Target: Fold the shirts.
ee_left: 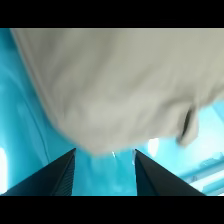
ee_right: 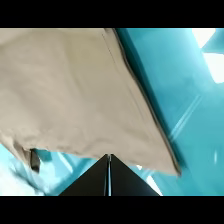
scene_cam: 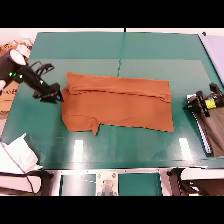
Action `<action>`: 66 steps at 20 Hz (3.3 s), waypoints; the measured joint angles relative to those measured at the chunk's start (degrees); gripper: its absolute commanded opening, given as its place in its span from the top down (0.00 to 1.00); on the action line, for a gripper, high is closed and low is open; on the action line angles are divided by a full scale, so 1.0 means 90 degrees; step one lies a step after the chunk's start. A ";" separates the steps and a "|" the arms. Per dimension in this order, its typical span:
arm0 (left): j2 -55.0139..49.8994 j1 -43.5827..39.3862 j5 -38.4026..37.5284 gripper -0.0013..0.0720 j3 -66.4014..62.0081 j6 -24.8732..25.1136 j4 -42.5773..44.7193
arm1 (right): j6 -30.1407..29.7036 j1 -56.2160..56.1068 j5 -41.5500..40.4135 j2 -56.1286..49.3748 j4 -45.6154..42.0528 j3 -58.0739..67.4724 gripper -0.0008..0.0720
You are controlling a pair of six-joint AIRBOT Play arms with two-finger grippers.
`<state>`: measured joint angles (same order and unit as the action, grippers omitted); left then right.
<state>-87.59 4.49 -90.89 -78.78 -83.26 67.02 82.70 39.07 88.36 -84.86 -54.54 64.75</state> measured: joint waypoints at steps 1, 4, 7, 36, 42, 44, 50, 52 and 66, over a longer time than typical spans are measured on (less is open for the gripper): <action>0.0408 0.0005 0.0097 0.38 0.0561 0.0000 -0.0024 | 0.0019 0.0075 -0.0202 0.0525 0.0017 -0.0622 0.88; 0.1564 0.0019 0.0663 0.05 0.2276 -0.0061 -0.0240 | 0.0022 0.0121 -0.0872 0.1863 0.0284 -0.2484 0.33; 0.2334 0.0012 0.1520 0.05 0.3755 -0.0129 -0.0644 | -0.0080 0.0024 -0.1744 0.2543 0.0794 -0.3993 0.31; 0.3861 -0.1163 0.1416 0.95 0.3716 -0.0452 -0.0335 | 0.0928 -0.1071 -0.1877 0.3026 -0.0245 -0.3111 0.96; 0.3276 -0.1151 0.2305 0.95 0.2582 -0.0359 -0.0301 | 0.0971 -0.1355 -0.2161 0.2662 0.0141 -0.2013 0.96; 0.2786 -0.1146 0.2528 0.95 0.2006 -0.0333 -0.0240 | 0.0969 -0.1503 -0.2358 0.2232 0.0231 -0.1474 0.96; 0.0826 -0.1144 0.3060 0.95 0.0114 -0.0262 -0.0163 | 0.0954 -0.2016 -0.2841 0.0355 0.0449 0.0204 0.96; 0.0151 -0.1144 0.3247 0.95 -0.0357 -0.0236 -0.0163 | 0.0950 -0.2200 -0.3113 -0.0321 0.0605 0.0636 0.89; -0.1095 -0.0325 0.3230 0.95 -0.1970 -0.0248 -0.0160 | -0.0891 -0.0945 -0.1659 -0.2419 0.1139 0.2934 0.26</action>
<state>-97.45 1.56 -61.82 -96.51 -85.49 65.58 74.67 30.57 73.43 -106.63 -44.29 91.15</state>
